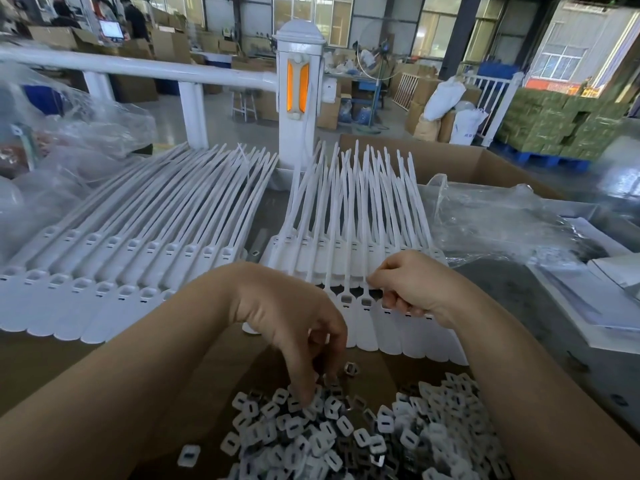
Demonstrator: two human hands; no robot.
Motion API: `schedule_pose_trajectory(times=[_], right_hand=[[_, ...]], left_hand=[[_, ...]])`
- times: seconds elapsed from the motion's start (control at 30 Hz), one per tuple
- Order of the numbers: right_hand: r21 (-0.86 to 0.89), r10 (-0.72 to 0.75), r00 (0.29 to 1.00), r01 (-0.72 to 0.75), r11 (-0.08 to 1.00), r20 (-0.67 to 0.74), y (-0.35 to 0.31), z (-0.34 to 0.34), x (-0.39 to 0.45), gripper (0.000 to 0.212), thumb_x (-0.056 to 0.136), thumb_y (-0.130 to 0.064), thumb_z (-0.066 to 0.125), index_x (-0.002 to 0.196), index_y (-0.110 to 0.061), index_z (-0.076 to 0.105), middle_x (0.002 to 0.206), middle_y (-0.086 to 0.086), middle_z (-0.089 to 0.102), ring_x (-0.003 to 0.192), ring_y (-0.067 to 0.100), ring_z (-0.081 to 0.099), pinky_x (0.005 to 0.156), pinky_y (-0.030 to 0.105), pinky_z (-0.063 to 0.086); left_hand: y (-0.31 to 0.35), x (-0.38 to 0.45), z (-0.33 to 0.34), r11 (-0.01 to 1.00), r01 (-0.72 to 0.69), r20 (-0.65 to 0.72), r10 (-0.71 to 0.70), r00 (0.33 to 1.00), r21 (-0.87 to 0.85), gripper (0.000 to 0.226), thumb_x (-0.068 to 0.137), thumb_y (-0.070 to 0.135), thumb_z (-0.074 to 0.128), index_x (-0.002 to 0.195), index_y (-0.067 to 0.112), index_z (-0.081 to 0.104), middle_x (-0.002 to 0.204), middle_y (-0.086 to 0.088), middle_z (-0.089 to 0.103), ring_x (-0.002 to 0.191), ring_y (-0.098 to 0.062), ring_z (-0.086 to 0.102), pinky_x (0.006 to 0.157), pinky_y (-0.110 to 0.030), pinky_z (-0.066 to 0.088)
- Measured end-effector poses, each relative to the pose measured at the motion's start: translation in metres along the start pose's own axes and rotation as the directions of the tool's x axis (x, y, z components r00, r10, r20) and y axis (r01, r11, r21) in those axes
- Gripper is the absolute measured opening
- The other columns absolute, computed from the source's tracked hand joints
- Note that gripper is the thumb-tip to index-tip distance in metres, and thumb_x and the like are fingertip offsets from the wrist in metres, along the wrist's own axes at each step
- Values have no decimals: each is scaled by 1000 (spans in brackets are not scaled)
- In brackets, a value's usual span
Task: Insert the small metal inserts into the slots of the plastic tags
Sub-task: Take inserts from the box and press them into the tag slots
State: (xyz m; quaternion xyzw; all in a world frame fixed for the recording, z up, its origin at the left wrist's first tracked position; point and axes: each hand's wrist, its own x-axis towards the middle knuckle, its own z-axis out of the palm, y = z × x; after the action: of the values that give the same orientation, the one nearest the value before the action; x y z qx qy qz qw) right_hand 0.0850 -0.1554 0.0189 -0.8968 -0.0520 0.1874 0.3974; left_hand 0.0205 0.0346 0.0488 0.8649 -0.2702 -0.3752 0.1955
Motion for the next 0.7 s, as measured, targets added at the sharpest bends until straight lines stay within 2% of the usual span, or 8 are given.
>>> schedule_pose_trajectory(times=[0.1,0.23,0.33,0.47,0.6,0.7], right_hand=[[11,6,1000,-6,1000,5,0,0,0,18,96,-25,64,94,-8,67,54,1,59,37,7,42,35,18,29],[21,3,1000,-3,1000,6,0,0,0,22,95,-28,65,93,-6,67,53,1,59,36,7,42,35,18,29],[20,-3,1000,3,1000,4,0,1,1,22,95,-29,64,93,-7,67,53,1,59,36,7,42,35,17,29],[27,-12,1000,12,1000,0,0,1,1,22,96,-30,64,92,-8,67,48,-2,58,37,8,43,36,18,30],[26,-42,999,42,999,2,1,0,1,21,96,-29,64,92,-9,67,48,-3,59,38,7,44,36,19,32],[72,-106,994,105,992,6,1,-2,0,18,96,-27,65,89,-10,69,53,-2,62,41,6,49,39,19,36]], left_hand=[[4,0,4,996,76,-4,-76,997,51,32,71,22,88,94,22,66,77,7,64,65,-5,56,65,-22,46],[7,5,8,993,107,-82,-103,991,47,23,74,14,84,85,21,65,80,4,64,71,-10,61,68,-25,52],[7,7,10,991,117,-127,-109,986,62,19,76,14,82,81,21,65,82,0,67,73,-12,63,66,-23,51],[1,10,9,994,99,-194,-88,977,46,8,79,14,77,83,18,70,84,-1,73,69,-5,64,58,-12,45],[-7,11,4,990,42,-224,-72,972,-135,6,83,14,74,89,13,74,71,2,73,61,-1,66,56,-9,47],[-16,11,0,926,-65,-385,-90,918,-371,5,84,16,76,88,16,74,76,3,76,70,-5,72,63,-12,52]])
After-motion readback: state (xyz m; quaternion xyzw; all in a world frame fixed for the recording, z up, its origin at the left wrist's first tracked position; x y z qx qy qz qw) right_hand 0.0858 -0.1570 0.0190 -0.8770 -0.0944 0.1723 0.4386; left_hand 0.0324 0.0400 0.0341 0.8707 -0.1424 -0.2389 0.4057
